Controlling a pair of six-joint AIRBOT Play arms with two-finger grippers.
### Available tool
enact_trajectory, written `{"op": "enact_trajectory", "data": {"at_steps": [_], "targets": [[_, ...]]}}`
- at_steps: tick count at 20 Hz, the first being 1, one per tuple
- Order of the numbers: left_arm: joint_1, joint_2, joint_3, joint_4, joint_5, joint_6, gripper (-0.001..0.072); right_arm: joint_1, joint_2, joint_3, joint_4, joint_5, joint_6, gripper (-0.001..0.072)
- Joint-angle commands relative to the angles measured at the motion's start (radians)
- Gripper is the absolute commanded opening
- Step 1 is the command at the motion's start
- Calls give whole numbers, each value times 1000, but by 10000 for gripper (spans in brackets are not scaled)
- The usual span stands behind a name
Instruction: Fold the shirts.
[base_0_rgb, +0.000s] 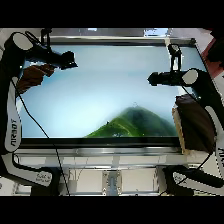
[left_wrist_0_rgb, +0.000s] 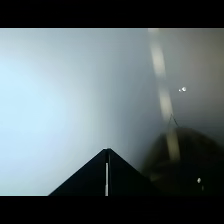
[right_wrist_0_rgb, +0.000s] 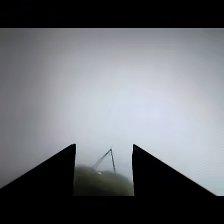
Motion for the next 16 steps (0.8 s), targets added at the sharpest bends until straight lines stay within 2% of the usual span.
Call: {"op": "enact_trajectory", "data": {"at_steps": [1, 10, 13, 14, 15, 16], "targets": [[0, 0, 0, 0, 0, 0, 11, 1, 0, 0, 0, 0, 0, 407], [0, 0, 0, 0, 5, 0, 12, 1, 0, 0, 0, 0, 0, 407], [0, 0, 0, 23, 75, 10, 25, 1, 0, 0, 0, 0, 0, 407], [0, 0, 1, 84, 133, 33, 135, 1, 0, 0, 1, 0, 0, 407], [1, 0, 1, 184, 190, 35, 352, 2, 0, 0, 3, -2, 0, 407], [1, 0, 1, 327, 240, 14, 514, 1, 0, 0, 5, -2, 0, 407]]}}
